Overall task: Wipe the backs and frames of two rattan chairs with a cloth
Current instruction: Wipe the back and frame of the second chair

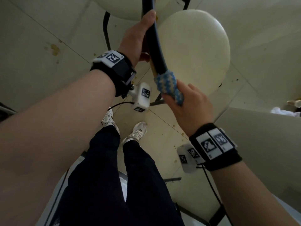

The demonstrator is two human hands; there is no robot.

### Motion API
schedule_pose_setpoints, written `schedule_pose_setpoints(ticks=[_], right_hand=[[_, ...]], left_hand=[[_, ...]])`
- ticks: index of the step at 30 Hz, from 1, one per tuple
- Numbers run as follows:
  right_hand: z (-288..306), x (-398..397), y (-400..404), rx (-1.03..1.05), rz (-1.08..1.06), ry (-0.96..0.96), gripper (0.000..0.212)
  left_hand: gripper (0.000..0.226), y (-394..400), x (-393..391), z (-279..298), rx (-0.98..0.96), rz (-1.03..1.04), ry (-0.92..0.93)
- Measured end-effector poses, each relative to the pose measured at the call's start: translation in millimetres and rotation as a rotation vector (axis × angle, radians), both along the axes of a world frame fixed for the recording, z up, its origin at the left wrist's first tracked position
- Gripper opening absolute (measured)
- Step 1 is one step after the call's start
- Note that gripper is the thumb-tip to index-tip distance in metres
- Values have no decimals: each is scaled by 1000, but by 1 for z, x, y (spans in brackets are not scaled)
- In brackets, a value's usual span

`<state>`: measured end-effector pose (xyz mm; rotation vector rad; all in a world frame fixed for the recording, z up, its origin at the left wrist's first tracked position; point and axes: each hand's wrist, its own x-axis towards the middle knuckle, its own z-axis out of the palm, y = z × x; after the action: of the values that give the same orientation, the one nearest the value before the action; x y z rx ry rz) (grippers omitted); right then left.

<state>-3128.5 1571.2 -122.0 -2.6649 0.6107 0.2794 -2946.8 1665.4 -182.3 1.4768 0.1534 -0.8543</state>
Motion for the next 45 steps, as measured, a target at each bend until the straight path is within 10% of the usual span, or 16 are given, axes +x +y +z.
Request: schedule_pose_setpoints(ticks=[10,26,45], right_hand=[[0,82,4,60,-37,92,32],[-15,-51,-20,85,-54,-107,46],[-17,5,24,-52,-147,-346,45]], left_hand=[[33,-8,-5,12,-90,121,106],[41,20,-55,-6,-131,-8,224],[26,4,-68,-11,58,-86,-33]])
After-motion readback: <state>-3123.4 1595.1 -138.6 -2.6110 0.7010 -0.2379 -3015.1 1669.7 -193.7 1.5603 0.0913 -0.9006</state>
